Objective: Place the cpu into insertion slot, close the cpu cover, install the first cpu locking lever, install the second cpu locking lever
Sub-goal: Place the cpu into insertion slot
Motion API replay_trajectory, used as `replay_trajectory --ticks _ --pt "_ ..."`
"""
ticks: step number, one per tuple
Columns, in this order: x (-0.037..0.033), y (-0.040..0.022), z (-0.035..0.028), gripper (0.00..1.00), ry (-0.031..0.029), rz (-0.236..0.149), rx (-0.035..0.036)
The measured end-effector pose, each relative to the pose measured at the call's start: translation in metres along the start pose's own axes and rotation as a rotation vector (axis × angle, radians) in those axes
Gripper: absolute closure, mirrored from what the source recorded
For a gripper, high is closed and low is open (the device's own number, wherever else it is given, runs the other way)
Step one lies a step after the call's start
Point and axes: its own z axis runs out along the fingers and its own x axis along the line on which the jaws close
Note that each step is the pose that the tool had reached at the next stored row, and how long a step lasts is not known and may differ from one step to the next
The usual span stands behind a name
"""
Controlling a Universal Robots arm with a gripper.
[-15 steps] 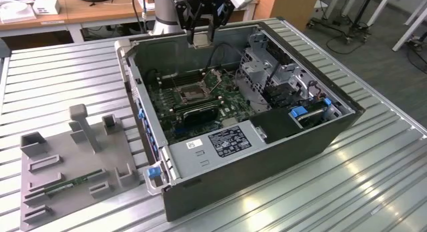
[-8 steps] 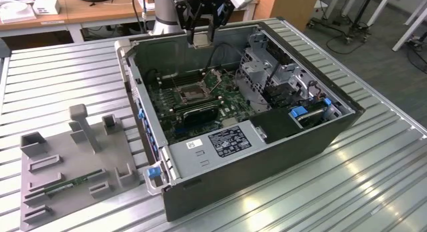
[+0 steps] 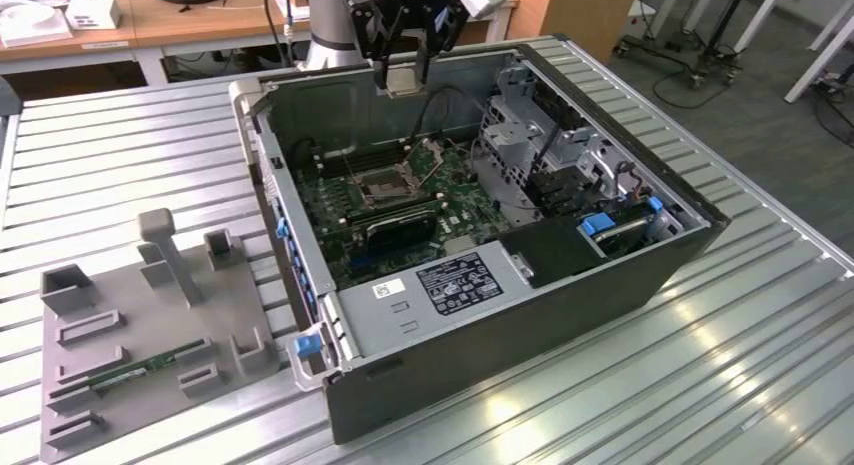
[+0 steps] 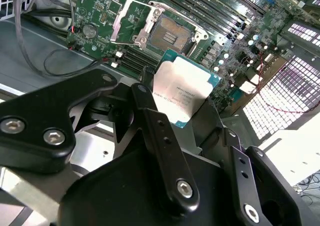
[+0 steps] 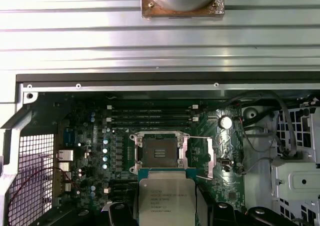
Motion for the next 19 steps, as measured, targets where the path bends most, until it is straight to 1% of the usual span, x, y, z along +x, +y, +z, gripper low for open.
replay_trajectory --ticks 2,4,5,6,13,14,16,19 --pt "0.0 0.0 0.0003 0.45 -0.0013 0.014 -0.0003" --pt "0.0 -0.0001 0.0006 0.45 -0.0041 0.045 -0.0009" --pt "0.0 -0.0001 0.0009 0.45 -0.006 0.067 -0.0013" --pt "0.0 -0.0001 0.0013 0.45 -0.0092 0.102 -0.002" --pt "-0.0001 -0.0003 0.0027 0.45 -0.0206 0.229 -0.0044" --pt "-0.0001 -0.0003 0.0028 0.45 -0.0218 0.243 -0.0047" --pt "-0.0001 -0.0003 0.0029 0.45 -0.0227 0.255 -0.005" --pt "-0.0001 -0.0003 0.0029 0.45 -0.0229 0.255 -0.005"
